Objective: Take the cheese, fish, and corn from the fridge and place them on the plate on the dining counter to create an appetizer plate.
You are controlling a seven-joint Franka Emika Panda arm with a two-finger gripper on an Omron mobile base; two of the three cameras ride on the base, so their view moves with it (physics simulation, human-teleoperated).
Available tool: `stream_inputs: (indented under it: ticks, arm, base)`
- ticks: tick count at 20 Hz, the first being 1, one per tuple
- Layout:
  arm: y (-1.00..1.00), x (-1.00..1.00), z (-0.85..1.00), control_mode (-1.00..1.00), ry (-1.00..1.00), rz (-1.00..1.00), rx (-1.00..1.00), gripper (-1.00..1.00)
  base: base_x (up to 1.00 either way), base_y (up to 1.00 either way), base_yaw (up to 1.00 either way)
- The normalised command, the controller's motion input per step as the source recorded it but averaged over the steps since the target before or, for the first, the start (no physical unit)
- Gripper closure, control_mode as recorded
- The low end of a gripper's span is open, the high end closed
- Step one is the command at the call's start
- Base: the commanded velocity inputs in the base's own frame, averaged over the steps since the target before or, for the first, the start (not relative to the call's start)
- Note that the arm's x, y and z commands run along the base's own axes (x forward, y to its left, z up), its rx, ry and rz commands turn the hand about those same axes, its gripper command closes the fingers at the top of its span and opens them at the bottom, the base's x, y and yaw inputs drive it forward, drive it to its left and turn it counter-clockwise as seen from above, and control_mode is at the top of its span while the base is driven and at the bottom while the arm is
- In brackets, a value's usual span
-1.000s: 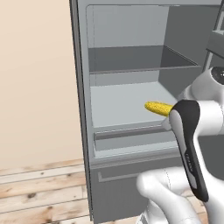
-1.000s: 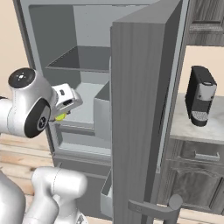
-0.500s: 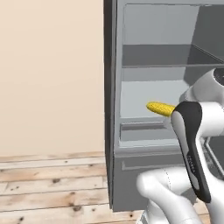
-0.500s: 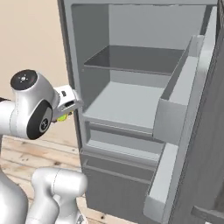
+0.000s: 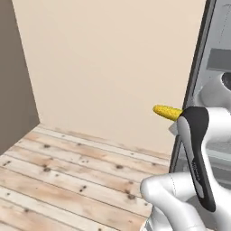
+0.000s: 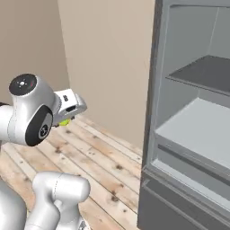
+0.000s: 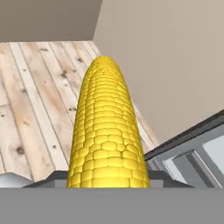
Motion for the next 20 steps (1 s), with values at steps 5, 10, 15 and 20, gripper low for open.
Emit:
stream_inputs:
  ticks: [5, 10, 15, 20]
  arm:
    - [0.00, 0.00, 0.00, 1.00, 0.00, 0.00, 0.00, 1.00]
    - [0.00, 0.00, 0.00, 1.00, 0.00, 0.00, 0.00, 1.00]
    - [0.00, 0.00, 0.00, 1.00, 0.00, 0.00, 0.00, 1.00]
    - [0.00, 0.00, 0.00, 1.00, 0.00, 0.00, 0.00, 1.00]
  base:
    - [0.49, 0.06, 0.89]
    - [0.76, 0.00, 0.85]
    - [0.77, 0.00, 0.85]
    - [0.99, 0.00, 0.77]
